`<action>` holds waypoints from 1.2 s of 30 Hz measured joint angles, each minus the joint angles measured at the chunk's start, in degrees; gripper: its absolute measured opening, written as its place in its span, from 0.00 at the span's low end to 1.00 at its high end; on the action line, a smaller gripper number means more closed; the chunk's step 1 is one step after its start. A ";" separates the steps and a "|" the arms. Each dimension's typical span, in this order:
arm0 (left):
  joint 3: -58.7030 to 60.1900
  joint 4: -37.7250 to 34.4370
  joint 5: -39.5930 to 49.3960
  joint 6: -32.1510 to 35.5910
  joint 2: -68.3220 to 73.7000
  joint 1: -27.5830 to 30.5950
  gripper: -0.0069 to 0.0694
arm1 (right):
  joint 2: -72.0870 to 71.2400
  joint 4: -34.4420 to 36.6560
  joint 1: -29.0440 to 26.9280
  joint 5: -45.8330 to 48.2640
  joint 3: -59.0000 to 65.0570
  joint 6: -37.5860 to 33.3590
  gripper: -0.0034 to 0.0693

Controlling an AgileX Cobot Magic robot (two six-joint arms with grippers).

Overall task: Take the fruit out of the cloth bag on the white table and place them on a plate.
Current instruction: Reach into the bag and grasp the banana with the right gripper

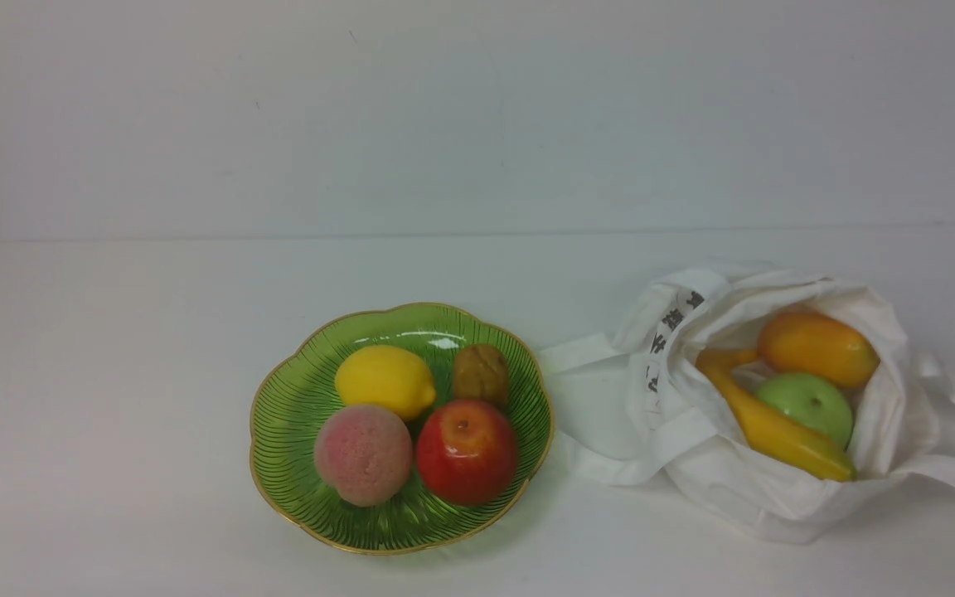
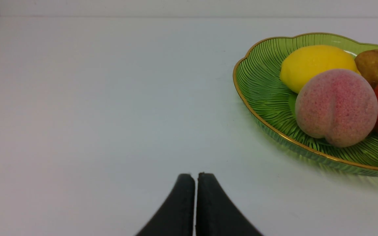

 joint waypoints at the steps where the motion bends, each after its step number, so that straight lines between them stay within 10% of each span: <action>1: 0.00 0.00 0.00 0.00 0.00 0.00 0.08 | 0.00 -0.24 0.00 -0.39 0.00 0.00 0.03; 9: 0.00 0.04 0.00 0.00 0.00 0.00 0.08 | 0.95 -4.65 0.00 -9.64 -3.63 1.23 0.03; 19: 0.00 0.04 0.00 0.00 0.00 0.00 0.08 | 31.20 -13.83 3.83 30.91 -32.63 -8.87 0.03; 26: 0.00 0.04 0.00 0.00 0.00 0.00 0.08 | 58.20 -2.49 8.47 48.18 -47.82 -28.11 0.03; 36: 0.00 0.04 0.00 0.00 0.00 0.00 0.08 | 78.75 10.94 8.88 49.82 -57.51 -47.94 0.13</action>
